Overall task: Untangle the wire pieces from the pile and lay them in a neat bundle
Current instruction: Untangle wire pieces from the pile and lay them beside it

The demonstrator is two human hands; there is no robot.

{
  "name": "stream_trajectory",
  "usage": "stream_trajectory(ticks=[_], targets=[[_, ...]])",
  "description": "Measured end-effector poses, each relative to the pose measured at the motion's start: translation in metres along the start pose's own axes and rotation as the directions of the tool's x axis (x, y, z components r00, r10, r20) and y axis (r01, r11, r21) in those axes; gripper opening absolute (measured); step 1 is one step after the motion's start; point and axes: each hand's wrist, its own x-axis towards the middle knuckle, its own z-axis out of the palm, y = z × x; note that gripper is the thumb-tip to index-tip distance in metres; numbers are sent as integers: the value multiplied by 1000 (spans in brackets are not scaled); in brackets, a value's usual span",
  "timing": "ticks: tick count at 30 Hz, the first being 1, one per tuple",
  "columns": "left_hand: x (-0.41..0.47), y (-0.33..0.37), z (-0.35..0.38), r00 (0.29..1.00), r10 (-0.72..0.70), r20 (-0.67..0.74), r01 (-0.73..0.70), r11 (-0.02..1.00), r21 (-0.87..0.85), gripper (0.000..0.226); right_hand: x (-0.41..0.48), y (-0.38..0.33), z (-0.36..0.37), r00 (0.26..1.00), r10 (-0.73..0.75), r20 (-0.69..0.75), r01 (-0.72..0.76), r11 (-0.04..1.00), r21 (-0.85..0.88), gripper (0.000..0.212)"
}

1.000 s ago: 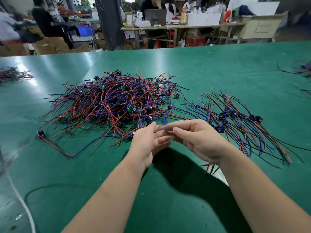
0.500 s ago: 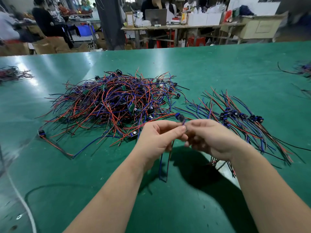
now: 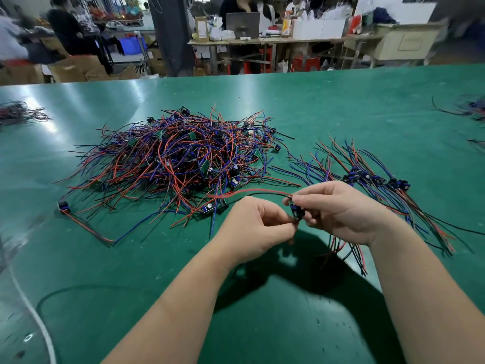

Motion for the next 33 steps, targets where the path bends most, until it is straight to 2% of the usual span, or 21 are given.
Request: stream_trajectory(ticks=[4, 8, 12, 16, 19, 22, 25, 29, 33], targets=[[-1, -1, 0, 998, -30, 57, 23, 993, 115, 17, -5, -2, -13, 998, 47, 39, -44, 995, -85, 12], [0, 1, -8, 993, -98, 68, 99, 995, -11, 6, -4, -4, -13, 1000, 15, -6, -15, 999, 29, 9], [-2, 2, -8, 989, -110, 104, 114, 993, -34, 9, 2, -1, -3, 997, 9, -76, -1, 995, 104, 6], [0, 5, -13, 983, -160, 86, 167, 982, -85, 24, 5, 5, 3, 991, 18, -129, -15, 999, 28, 8], [2, 2, -10, 980, -198, 0, 193, 955, -227, 15, 7, 10, 8, 981, -3, -192, -4, 999, -39, 8], [2, 2, -3, 972, -234, -30, 214, 931, -297, 10, 10, 10, 9, 954, -69, -291, 49, 996, -76, 10], [1, 4, -2, 977, -211, -4, 200, 932, -301, 14, 11, 3, -1, 922, -66, -381, 116, 987, 110, 8], [-6, 7, 4, 960, -185, 210, 225, 955, -190, 13, 6, -7, -25, 867, 18, -498, 187, 914, 359, 12], [-8, 10, 2, 951, -144, 273, 208, 952, -223, 20, 6, -8, -27, 882, 67, -466, 222, 814, 537, 14]])
